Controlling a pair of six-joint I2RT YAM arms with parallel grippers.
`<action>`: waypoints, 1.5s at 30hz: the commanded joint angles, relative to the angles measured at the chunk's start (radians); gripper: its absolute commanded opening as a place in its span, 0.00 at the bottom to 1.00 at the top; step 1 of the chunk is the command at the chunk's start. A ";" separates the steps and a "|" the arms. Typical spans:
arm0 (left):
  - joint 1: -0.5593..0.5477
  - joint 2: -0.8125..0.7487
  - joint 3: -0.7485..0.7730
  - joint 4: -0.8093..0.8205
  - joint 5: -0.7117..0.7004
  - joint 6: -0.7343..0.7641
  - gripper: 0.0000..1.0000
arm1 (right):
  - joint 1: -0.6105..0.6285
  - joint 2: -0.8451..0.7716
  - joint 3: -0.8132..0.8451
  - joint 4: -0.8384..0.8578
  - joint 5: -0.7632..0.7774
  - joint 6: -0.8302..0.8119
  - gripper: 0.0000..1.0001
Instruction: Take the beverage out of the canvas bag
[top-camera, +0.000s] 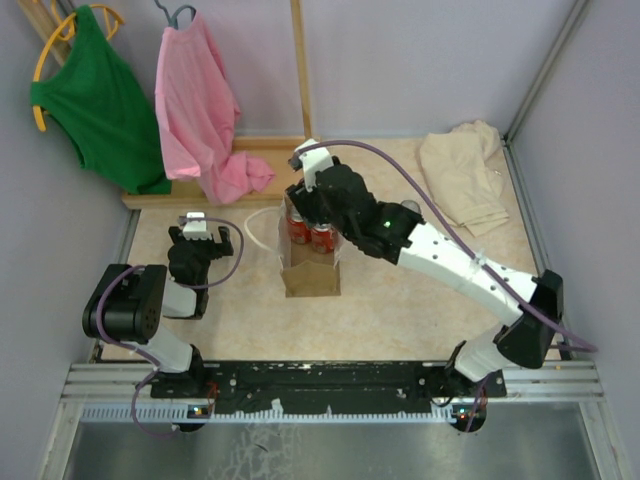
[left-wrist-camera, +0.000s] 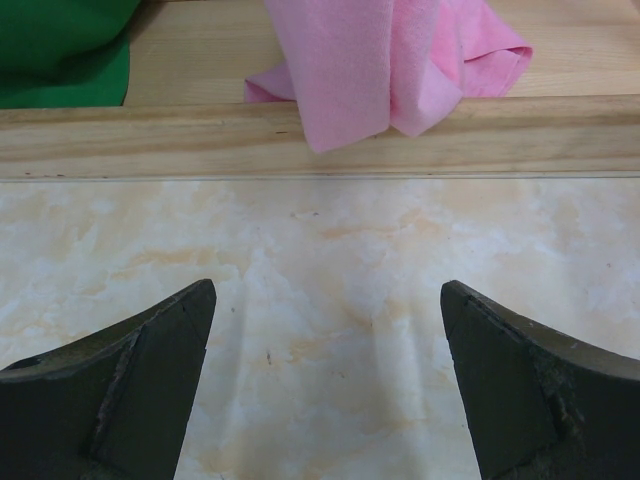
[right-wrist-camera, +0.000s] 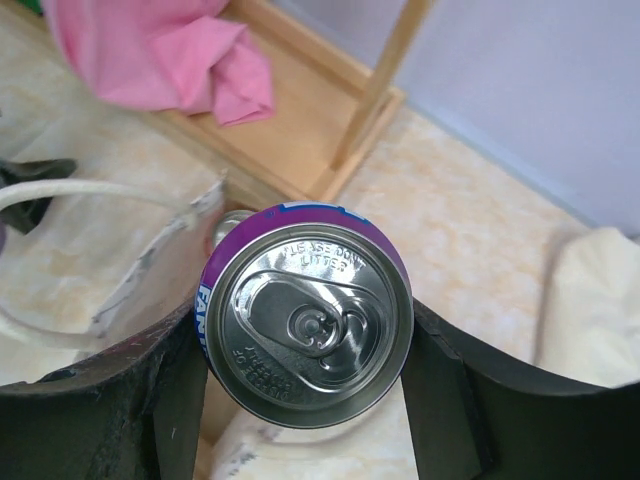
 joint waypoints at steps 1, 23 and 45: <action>-0.008 0.011 0.013 0.028 -0.006 0.005 1.00 | 0.013 -0.147 0.063 0.104 0.248 -0.085 0.00; -0.008 0.010 0.013 0.028 -0.006 0.004 1.00 | -0.329 -0.509 -0.448 -0.196 0.298 0.342 0.00; -0.008 0.011 0.013 0.029 -0.006 0.004 1.00 | -0.437 -0.386 -0.771 0.172 0.088 0.402 0.00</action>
